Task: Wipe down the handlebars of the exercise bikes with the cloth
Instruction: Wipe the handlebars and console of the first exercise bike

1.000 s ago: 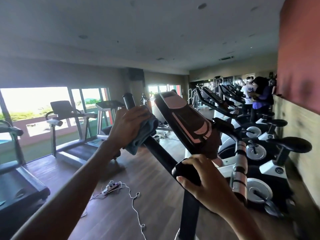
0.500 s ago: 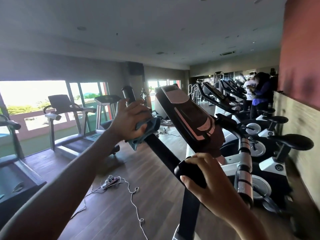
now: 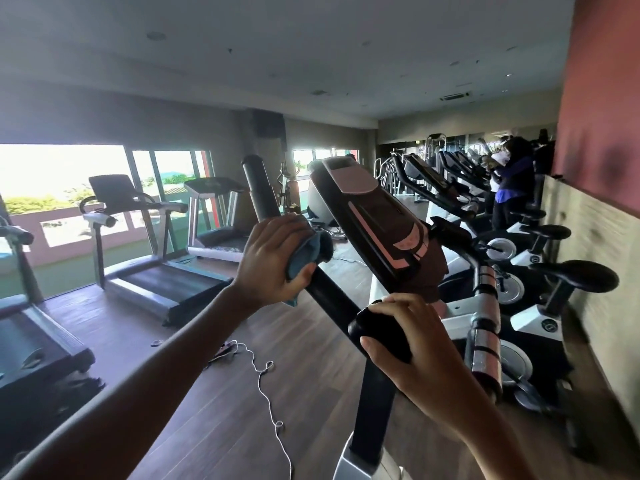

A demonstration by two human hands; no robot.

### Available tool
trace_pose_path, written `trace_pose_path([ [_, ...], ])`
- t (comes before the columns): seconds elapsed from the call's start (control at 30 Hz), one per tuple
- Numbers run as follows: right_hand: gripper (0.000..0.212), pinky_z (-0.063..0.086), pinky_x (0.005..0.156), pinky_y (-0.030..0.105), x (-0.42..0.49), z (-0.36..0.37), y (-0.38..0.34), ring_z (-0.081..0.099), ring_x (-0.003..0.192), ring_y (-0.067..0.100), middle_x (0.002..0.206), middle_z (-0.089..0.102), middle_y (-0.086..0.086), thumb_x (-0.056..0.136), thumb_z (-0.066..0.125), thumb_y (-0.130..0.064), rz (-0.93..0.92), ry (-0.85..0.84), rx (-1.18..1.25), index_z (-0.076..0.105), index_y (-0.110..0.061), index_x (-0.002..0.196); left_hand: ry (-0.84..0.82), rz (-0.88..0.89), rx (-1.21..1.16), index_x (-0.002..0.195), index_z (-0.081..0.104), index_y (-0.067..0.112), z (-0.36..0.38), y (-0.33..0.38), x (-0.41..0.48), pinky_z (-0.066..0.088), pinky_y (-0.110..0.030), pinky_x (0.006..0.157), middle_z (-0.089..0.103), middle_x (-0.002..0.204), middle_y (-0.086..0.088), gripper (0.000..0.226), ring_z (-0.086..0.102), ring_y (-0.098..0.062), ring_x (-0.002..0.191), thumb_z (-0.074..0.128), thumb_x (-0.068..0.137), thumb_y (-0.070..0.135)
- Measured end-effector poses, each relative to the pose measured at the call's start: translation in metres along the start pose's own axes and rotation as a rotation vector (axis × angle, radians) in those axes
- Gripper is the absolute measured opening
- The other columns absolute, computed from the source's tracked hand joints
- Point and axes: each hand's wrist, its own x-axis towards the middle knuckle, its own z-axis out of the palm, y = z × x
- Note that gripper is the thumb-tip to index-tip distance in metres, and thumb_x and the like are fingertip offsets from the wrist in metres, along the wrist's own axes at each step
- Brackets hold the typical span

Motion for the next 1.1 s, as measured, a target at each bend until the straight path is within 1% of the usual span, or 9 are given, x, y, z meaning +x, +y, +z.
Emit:
trace_pose_path([
  [0.1, 0.042, 0.048, 0.091, 0.038, 0.001, 0.001, 0.001, 0.05, 0.112, 0.01, 0.118, 0.048, -0.015, 0.082, 0.055, -0.056, -0.015, 0.009, 0.007, 0.058, -0.031, 0.116, 0.013, 0.031, -0.028, 0.114, 0.07, 0.008, 0.002, -0.003, -0.002, 0.037, -0.035, 0.106, 0.068, 0.119, -0.009, 0.046, 0.058, -0.029, 0.118, 0.051, 0.087, 0.04],
  [0.2, 0.043, 0.048, 0.091, 0.035, 0.001, 0.002, 0.004, 0.049, 0.113, 0.008, 0.119, 0.047, -0.019, 0.081, 0.054, -0.058, -0.012, 0.018, 0.0, 0.058, -0.033, 0.116, -0.036, 0.12, 0.003, 0.105, 0.073, 0.009, 0.0, -0.019, 0.007, 0.044, -0.045, 0.099, 0.07, 0.111, -0.007, 0.038, 0.062, -0.03, 0.109, 0.054, 0.082, 0.033],
  [0.4, 0.049, 0.045, 0.095, 0.03, -0.001, 0.002, 0.003, 0.046, 0.117, 0.006, 0.122, 0.045, -0.02, 0.079, 0.05, -0.063, 0.0, 0.011, -0.032, 0.057, -0.035, 0.119, -0.139, 0.301, 0.139, 0.095, 0.074, 0.017, -0.022, -0.066, 0.047, 0.032, -0.047, 0.109, 0.07, 0.108, -0.003, 0.027, 0.061, -0.03, 0.106, 0.06, 0.076, 0.03],
  [0.53, 0.048, 0.045, 0.095, 0.032, -0.001, 0.0, 0.001, 0.047, 0.115, 0.006, 0.121, 0.046, -0.017, 0.08, 0.05, -0.062, 0.018, -0.008, -0.02, 0.057, -0.034, 0.118, -0.129, 0.211, 0.047, 0.095, 0.072, 0.016, -0.015, -0.056, 0.037, 0.039, -0.051, 0.103, 0.069, 0.104, -0.003, 0.026, 0.061, -0.03, 0.107, 0.06, 0.076, 0.028],
  [0.7, 0.036, 0.046, 0.092, 0.041, 0.0, -0.001, -0.001, 0.053, 0.108, 0.014, 0.115, 0.051, -0.012, 0.082, 0.058, -0.051, -0.03, 0.015, 0.019, 0.057, -0.031, 0.112, 0.104, -0.003, -0.208, 0.098, 0.071, 0.002, 0.012, 0.036, -0.016, 0.044, -0.046, 0.095, 0.069, 0.106, -0.014, 0.041, 0.06, -0.035, 0.103, 0.048, 0.087, 0.034],
  [0.83, 0.036, 0.045, 0.094, 0.04, 0.001, -0.002, -0.002, 0.054, 0.107, 0.015, 0.114, 0.053, -0.011, 0.081, 0.058, -0.05, -0.027, 0.015, 0.027, 0.059, -0.03, 0.11, 0.023, 0.121, -0.166, 0.098, 0.073, 0.006, 0.012, 0.03, -0.011, 0.047, -0.043, 0.091, 0.071, 0.101, -0.01, 0.037, 0.062, -0.033, 0.096, 0.056, 0.08, 0.032],
  [0.93, 0.04, 0.043, 0.095, 0.039, 0.002, -0.003, -0.001, 0.052, 0.109, 0.013, 0.115, 0.053, -0.011, 0.081, 0.055, -0.054, -0.001, -0.013, 0.008, 0.061, -0.029, 0.112, -0.036, 0.169, -0.064, 0.098, 0.075, 0.007, -0.002, -0.014, 0.008, 0.041, -0.04, 0.102, 0.072, 0.097, -0.008, 0.035, 0.064, -0.03, 0.092, 0.057, 0.074, 0.026],
  [1.03, 0.042, 0.044, 0.095, 0.036, 0.0, 0.0, 0.001, 0.049, 0.112, 0.009, 0.119, 0.05, -0.013, 0.082, 0.053, -0.057, 0.003, -0.016, -0.02, 0.058, -0.031, 0.115, -0.098, 0.204, 0.039, 0.098, 0.076, 0.008, -0.012, -0.047, 0.023, 0.019, -0.037, 0.119, 0.072, 0.103, -0.007, 0.039, 0.062, -0.029, 0.102, 0.054, 0.073, 0.03],
  [1.1, 0.043, 0.045, 0.094, 0.036, 0.0, -0.001, 0.0, 0.049, 0.112, 0.009, 0.12, 0.049, -0.013, 0.083, 0.052, -0.057, 0.013, -0.021, -0.023, 0.057, -0.031, 0.116, -0.078, 0.201, 0.03, 0.097, 0.075, 0.007, -0.009, -0.047, 0.022, 0.028, -0.043, 0.117, 0.072, 0.105, -0.009, 0.039, 0.062, -0.031, 0.104, 0.053, 0.075, 0.031],
])
